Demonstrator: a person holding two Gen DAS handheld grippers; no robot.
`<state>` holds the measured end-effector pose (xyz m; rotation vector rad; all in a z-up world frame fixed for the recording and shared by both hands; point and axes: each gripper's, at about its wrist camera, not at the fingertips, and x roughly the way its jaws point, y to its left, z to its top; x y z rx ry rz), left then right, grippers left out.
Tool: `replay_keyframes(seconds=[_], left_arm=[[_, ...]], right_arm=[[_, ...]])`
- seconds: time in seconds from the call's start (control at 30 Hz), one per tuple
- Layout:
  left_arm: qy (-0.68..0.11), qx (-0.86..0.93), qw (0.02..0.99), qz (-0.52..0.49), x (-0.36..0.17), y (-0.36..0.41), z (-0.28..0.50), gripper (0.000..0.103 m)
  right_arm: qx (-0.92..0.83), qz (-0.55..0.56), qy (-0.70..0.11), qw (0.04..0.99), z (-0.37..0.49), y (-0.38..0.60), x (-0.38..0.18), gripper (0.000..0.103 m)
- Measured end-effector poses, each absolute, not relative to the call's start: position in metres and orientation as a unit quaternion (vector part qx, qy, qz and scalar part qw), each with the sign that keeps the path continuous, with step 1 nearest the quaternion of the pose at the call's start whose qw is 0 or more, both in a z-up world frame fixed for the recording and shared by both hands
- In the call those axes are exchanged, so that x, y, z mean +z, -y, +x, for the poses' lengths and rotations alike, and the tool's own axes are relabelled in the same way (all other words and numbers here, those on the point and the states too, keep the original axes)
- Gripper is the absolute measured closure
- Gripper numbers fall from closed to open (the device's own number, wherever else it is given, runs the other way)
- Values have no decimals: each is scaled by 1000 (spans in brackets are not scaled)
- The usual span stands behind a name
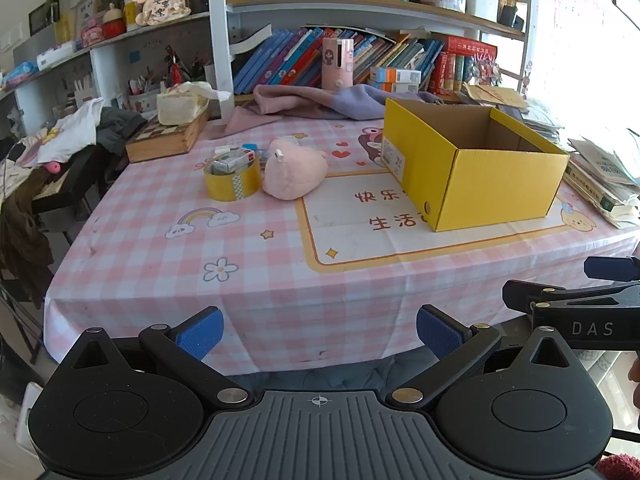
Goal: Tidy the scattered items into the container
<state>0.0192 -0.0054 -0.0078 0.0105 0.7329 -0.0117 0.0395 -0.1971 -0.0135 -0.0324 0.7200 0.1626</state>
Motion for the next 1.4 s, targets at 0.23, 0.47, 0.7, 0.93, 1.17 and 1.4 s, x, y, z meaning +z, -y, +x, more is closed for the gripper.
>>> replay_keyframes(seconds=[0.23,0.47,0.7,0.93,1.17,1.4], left_arm=[[-362,-6,932,7,-8,6,21,0],[-361,-6,932,8,-8,5,22,0],[-362,-7,932,4,-9,4,21,0],[-362,-12,932,6,-10,5,19,0],[-369,-6,929,3,-12,1,17,0],[-368,-6,930,2,-12,-1,14,0]], right_arm=[[77,-17,-353,932,41,196,-13,0],[81,-12,-356,931,41,197,-13,0],[81,-17,-358,930,40,196,-13,0],[81,-14,-360,929,37,196,-12,0],[83,-17,-358,930,35,195,-12,0],[85,-23,-355,931,34,191,-11,0]])
